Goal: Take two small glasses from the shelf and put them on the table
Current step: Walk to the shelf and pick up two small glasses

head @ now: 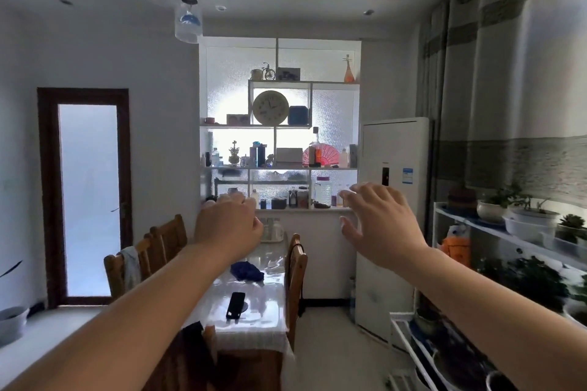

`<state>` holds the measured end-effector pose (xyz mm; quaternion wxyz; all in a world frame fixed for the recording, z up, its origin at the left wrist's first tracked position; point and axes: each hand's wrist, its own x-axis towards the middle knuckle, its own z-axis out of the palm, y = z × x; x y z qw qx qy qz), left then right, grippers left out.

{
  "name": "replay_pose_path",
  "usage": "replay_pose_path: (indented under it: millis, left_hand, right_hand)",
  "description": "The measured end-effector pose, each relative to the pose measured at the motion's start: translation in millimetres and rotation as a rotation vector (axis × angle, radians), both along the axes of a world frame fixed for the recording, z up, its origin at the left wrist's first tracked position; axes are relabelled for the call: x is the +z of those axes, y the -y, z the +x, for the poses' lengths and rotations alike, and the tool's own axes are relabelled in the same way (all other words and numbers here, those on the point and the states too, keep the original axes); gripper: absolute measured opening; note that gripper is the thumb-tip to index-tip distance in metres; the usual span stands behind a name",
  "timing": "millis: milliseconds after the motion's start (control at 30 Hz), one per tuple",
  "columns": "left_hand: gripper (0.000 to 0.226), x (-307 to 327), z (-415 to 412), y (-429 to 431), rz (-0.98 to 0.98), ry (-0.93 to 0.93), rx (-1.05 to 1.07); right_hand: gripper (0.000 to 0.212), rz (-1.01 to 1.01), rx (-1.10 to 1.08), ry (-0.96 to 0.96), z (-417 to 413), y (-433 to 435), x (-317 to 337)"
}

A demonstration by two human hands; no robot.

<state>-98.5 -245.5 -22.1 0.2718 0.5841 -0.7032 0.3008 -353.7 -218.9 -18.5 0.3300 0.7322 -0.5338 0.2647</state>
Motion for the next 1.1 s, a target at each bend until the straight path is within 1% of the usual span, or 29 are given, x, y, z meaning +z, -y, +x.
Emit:
replay_pose_path:
  millis: [267, 333, 600, 733, 867, 1000, 1100]
  left_hand:
    - [0.029, -13.2, -27.1, 156.5, 0.004, 0.032, -0.034]
    - [0.028, -13.8, -30.4, 198.8, -0.009, 0.034, -0.044]
    - [0.030, -7.5, -39.7, 361.6, 0.039, 0.062, -0.082]
    - [0.031, -11.8, -54.1, 424.2, 0.057, 0.052, -0.092]
    - [0.030, -16.8, -71.4, 483.7, 0.061, 0.049, -0.090]
    - [0.031, -21.7, -99.6, 543.7, 0.059, 0.043, -0.068]
    - [0.031, -23.1, -126.8, 590.9, 0.012, 0.024, -0.059]
  right_hand:
    - [0.053, 0.046, -0.074, -0.016, -24.5, 135.7, -10.9]
    - [0.053, 0.054, -0.095, -0.007, -26.9, 176.4, -10.2]
    - [0.050, 0.093, -0.103, 0.044, -36.2, 335.1, -1.4]
    - [0.048, 0.106, -0.093, 0.094, -51.5, 401.4, -8.0]
    - [0.053, 0.110, -0.092, 0.144, -73.7, 465.5, -10.2]
    - [0.049, 0.110, -0.069, 0.143, -101.5, 532.5, -10.4]
    - [0.049, 0.096, -0.019, 0.149, -127.7, 584.5, -7.5]
